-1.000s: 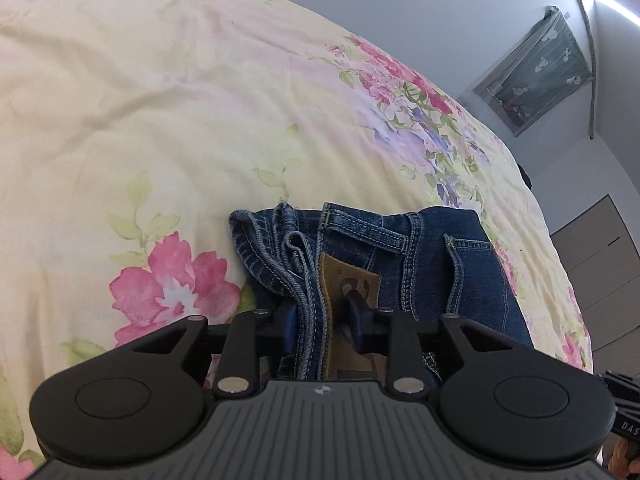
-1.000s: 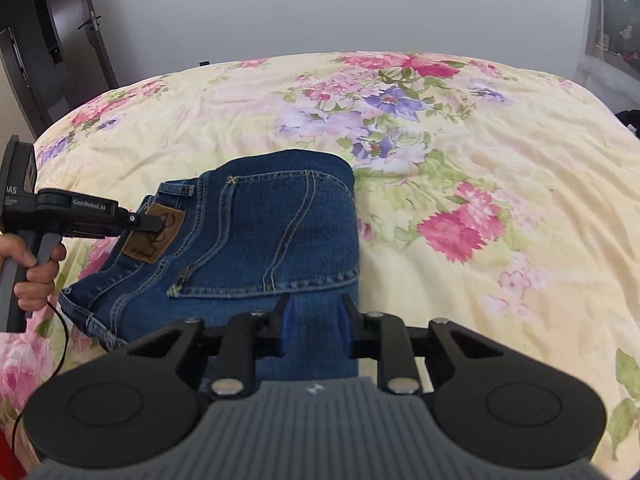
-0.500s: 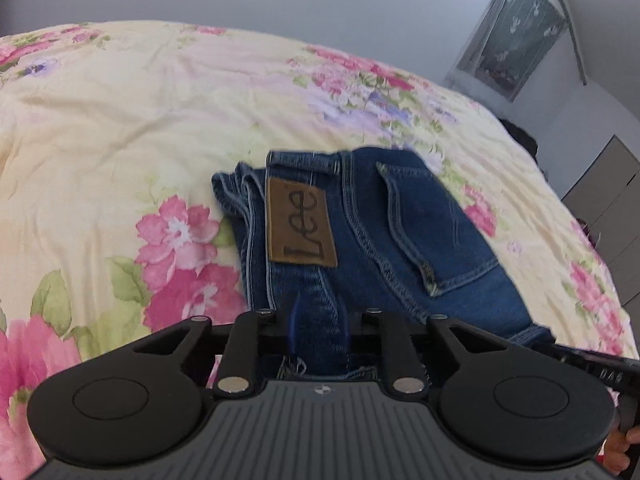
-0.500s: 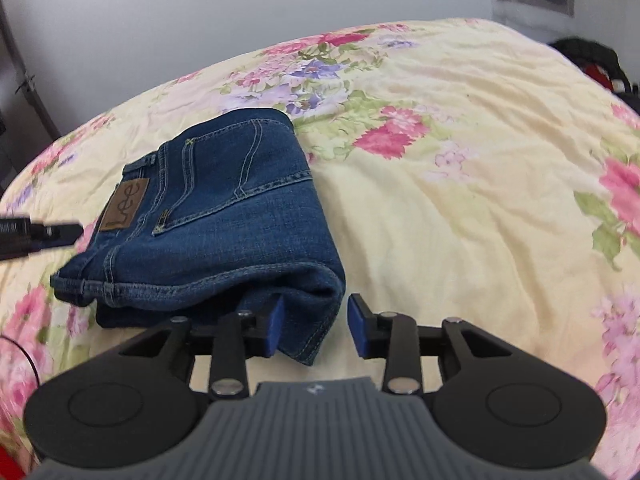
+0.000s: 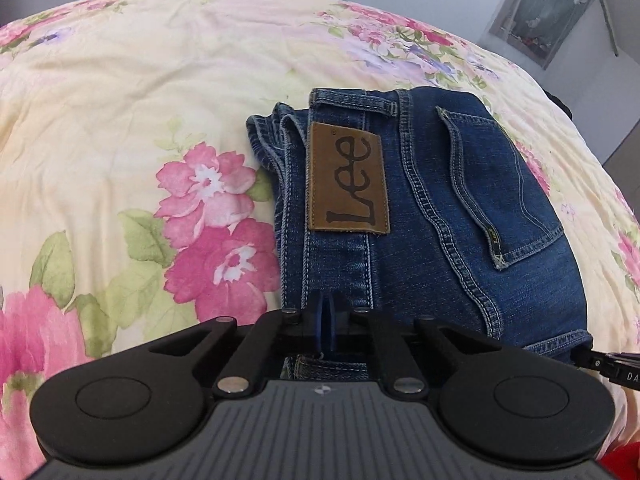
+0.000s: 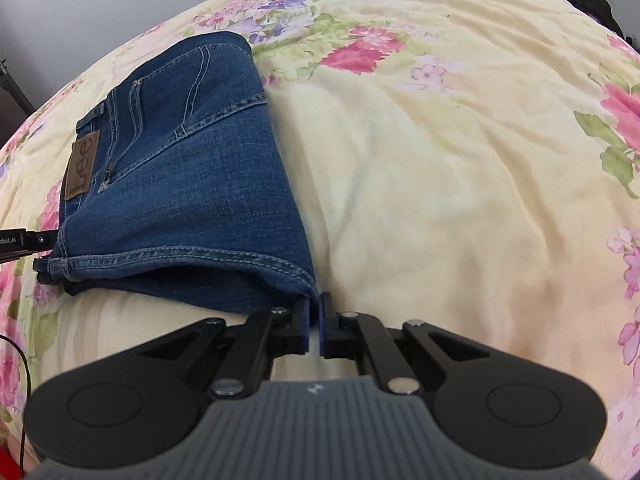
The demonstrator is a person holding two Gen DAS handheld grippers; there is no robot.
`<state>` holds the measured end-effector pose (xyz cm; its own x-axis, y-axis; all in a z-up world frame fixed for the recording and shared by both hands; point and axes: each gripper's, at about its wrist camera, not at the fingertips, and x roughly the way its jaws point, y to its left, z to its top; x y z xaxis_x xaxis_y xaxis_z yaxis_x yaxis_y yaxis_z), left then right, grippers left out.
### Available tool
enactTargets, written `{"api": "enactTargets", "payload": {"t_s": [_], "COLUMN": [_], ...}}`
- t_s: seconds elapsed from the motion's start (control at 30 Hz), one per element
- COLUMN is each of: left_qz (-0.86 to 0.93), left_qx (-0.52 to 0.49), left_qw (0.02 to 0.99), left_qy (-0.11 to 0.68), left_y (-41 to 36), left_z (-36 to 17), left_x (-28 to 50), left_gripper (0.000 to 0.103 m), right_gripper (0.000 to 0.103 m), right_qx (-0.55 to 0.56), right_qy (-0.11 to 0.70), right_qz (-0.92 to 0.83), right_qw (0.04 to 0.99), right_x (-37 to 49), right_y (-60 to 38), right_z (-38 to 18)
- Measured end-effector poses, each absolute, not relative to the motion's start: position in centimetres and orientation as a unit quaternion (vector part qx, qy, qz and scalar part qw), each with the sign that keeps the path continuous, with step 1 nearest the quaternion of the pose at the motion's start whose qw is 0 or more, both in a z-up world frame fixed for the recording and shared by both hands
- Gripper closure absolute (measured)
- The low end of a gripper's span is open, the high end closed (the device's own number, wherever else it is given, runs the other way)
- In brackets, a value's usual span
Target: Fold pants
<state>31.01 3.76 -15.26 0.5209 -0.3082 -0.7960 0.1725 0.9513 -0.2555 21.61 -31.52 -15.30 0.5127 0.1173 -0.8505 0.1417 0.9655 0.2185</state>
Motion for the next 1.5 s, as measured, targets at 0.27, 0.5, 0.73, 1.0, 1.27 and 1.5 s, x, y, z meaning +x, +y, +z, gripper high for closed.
{"api": "enactTargets", "payload": {"t_s": [0.27,0.5,0.73,1.0,1.27,1.5], "left_qz": [-0.105,-0.105,-0.121,-0.142,-0.180,-0.168], "left_qx": [-0.082,-0.110,-0.136,-0.277,-0.309,-0.273], "left_qw": [0.872,0.884,0.884,0.846,0.831,0.844], "left_qy": [0.472,0.443,0.431,0.434,0.426,0.431], "left_y": [6.0,6.5,6.4,8.5,7.4,6.8], "left_z": [-14.5,-12.5,-12.2,-16.2,-18.3,-16.8], "left_x": [29.3,29.0,30.7,34.0,36.2,35.7], "left_gripper": [0.088,0.066,0.035,0.023,0.049,0.052], "right_gripper": [0.103,0.071,0.054,0.041,0.055,0.052], "right_qx": [0.103,0.086,0.142,0.232,0.287,0.214], "right_qy": [0.485,0.445,0.419,0.435,0.449,0.446], "right_qz": [-0.001,0.000,0.037,0.073,0.094,0.080], "right_qw": [0.868,0.891,0.896,0.867,0.841,0.865], "right_x": [20.7,19.8,25.1,32.8,36.6,35.7], "right_y": [-31.0,-31.7,-32.2,-32.6,-32.6,-30.8], "right_z": [-13.3,-9.9,-9.4,-12.4,-15.2,-13.3]}}
